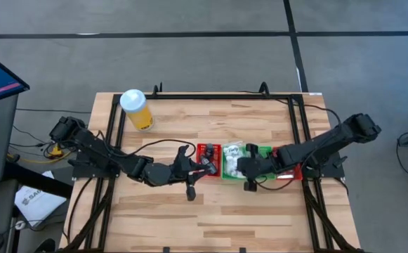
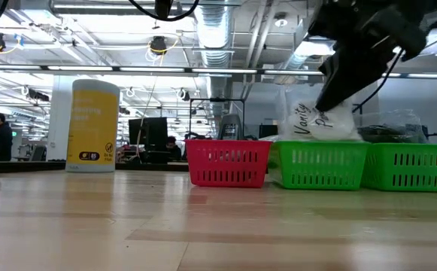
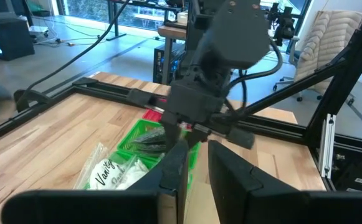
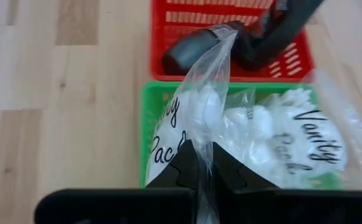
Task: Pick & Place Travel size toiletries
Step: Put the cotton pack into the left green bin
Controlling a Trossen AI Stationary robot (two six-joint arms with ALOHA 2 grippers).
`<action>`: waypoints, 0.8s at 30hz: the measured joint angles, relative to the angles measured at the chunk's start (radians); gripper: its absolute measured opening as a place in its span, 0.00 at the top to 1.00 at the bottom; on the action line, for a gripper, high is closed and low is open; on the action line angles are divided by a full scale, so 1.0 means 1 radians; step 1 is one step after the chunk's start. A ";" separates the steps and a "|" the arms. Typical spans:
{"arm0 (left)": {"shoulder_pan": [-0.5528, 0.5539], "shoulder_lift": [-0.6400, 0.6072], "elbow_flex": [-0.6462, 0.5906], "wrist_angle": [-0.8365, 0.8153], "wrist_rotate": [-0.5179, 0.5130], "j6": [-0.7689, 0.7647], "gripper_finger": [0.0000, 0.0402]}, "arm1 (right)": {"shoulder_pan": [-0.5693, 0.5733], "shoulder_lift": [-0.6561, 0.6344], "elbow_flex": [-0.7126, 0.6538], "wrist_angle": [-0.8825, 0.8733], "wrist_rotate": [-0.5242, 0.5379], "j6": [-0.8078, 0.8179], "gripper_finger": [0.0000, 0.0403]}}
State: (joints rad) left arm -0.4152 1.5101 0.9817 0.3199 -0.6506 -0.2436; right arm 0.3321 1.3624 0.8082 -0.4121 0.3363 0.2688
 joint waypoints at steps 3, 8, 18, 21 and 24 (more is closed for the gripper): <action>0.000 0.000 0.000 0.000 0.000 0.000 0.87 | -0.022 0.000 0.000 -0.009 0.000 -0.018 1.00; 0.000 0.000 0.000 0.000 0.000 0.000 0.87 | -0.048 0.000 -0.025 0.026 -0.026 -0.024 1.00; 0.000 0.000 0.000 0.000 0.000 0.000 0.87 | -0.054 0.000 -0.093 0.132 -0.061 -0.027 0.99; 0.000 0.000 0.000 -0.001 0.000 0.000 0.87 | -0.054 0.000 -0.114 0.140 -0.074 -0.028 0.99; 0.000 0.000 0.000 -0.001 0.000 0.000 0.87 | -0.054 0.000 -0.115 0.145 -0.074 -0.017 0.97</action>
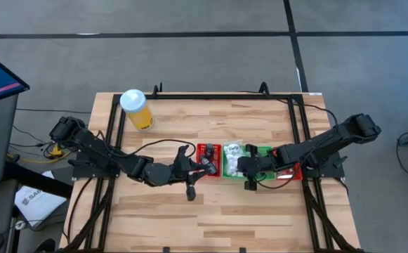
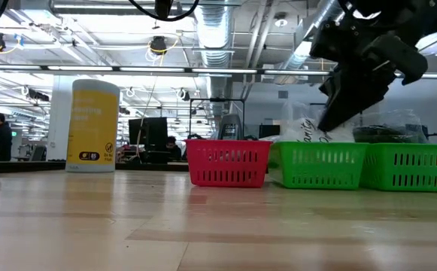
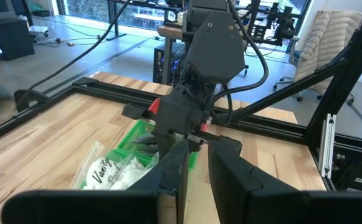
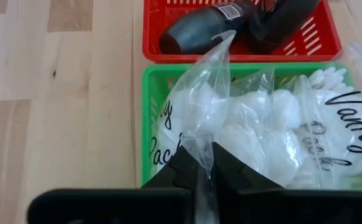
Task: Pick & Place Travel size toiletries
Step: Put the cotton pack into the left green bin, then return to Home Position
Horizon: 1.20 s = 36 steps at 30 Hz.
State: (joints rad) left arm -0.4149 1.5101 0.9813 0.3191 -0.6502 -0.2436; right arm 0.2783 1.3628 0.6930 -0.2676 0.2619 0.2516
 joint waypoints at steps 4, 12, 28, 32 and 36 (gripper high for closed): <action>0.000 0.000 0.000 0.000 0.000 0.000 0.87 | 0.000 0.000 0.000 0.020 0.000 0.000 0.92; 0.000 0.000 0.000 0.000 0.000 0.000 0.87 | 0.003 -0.002 0.000 0.021 0.000 0.000 0.84; 0.000 0.000 -0.002 -0.002 0.000 0.000 0.87 | 0.002 -0.004 0.047 -0.068 0.000 -0.018 0.54; 0.000 0.000 -0.002 -0.002 0.000 0.000 0.87 | 0.001 -0.032 0.048 -0.062 0.001 -0.019 0.46; 0.000 0.000 -0.002 -0.003 0.000 0.000 0.87 | 0.000 -0.084 0.047 -0.080 0.001 -0.023 0.42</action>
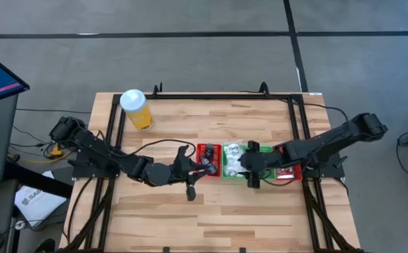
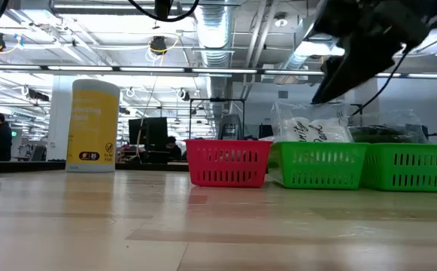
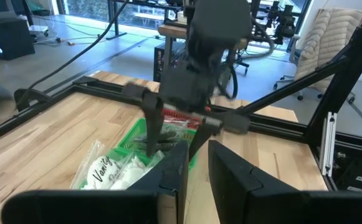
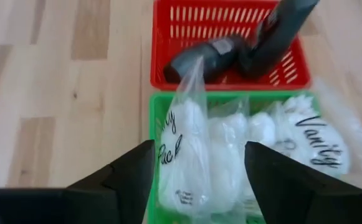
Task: Pick & Place Travel size toiletries
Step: Return to Home Position
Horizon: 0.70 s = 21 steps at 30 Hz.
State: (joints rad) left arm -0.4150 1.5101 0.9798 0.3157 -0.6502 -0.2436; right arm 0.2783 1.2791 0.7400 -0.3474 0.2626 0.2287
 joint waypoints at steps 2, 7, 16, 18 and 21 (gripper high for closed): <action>0.000 0.000 0.000 -0.001 0.000 0.000 0.87 | 0.000 -0.040 0.000 -0.010 0.000 0.000 0.41; -0.001 0.000 0.000 -0.002 0.000 0.096 0.87 | 0.011 -0.152 0.000 -0.064 0.001 0.008 0.42; -0.015 -0.139 -0.151 0.017 0.000 0.174 0.87 | 0.139 -0.403 -0.062 -0.111 0.212 0.105 0.46; 0.000 -0.186 -0.229 0.070 -0.001 0.138 0.87 | 0.183 -0.458 -0.079 -0.101 0.291 0.135 0.46; 0.012 -0.268 -0.353 0.154 -0.005 0.134 0.87 | 0.253 -0.523 -0.113 -0.054 0.365 0.118 0.46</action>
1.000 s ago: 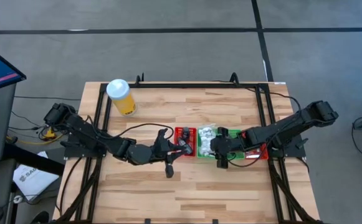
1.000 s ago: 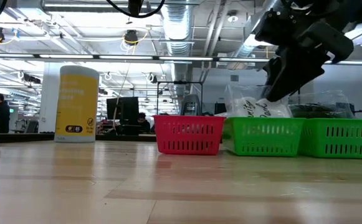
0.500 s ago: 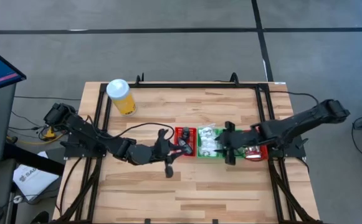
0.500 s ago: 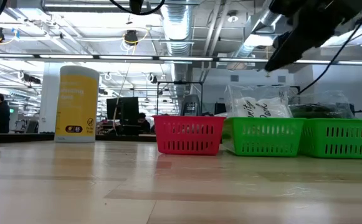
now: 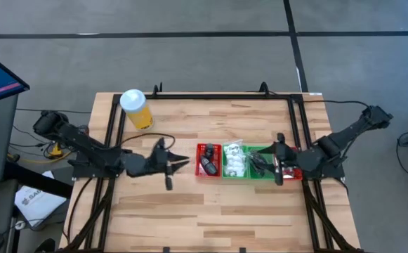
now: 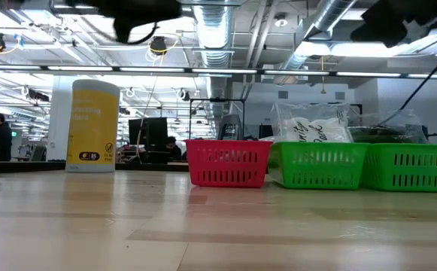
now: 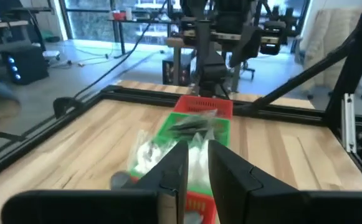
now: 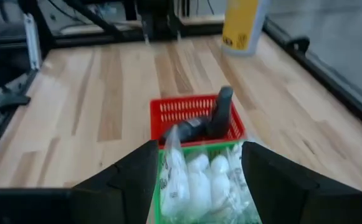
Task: Pick & Place Travel size toiletries
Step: Return to Home Position
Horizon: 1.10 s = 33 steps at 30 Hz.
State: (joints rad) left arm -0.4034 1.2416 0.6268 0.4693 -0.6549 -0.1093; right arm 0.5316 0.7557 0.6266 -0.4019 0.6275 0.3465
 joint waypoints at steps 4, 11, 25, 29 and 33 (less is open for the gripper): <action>-0.006 -0.123 -0.156 0.153 0.004 0.050 0.87 | 0.086 -0.059 -0.051 0.080 0.150 -0.042 0.46; 0.001 -0.324 -0.359 0.325 0.012 0.098 0.87 | 0.195 -0.170 -0.135 0.175 0.377 -0.110 0.47; 0.038 -0.725 -0.620 0.310 0.126 0.109 0.87 | 0.379 -0.399 -0.238 0.180 0.586 -0.181 0.52; 0.008 -0.830 -0.619 0.200 0.073 0.109 0.87 | 0.443 -0.465 -0.289 0.189 0.699 -0.163 0.53; -0.002 -0.915 -0.619 0.151 0.067 0.156 0.87 | 0.499 -0.510 -0.352 0.257 0.741 -0.191 0.54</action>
State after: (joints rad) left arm -0.4053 0.3266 0.0074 0.6206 -0.5881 0.0470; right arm 1.0306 0.2455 0.2741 -0.1448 1.3688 0.1559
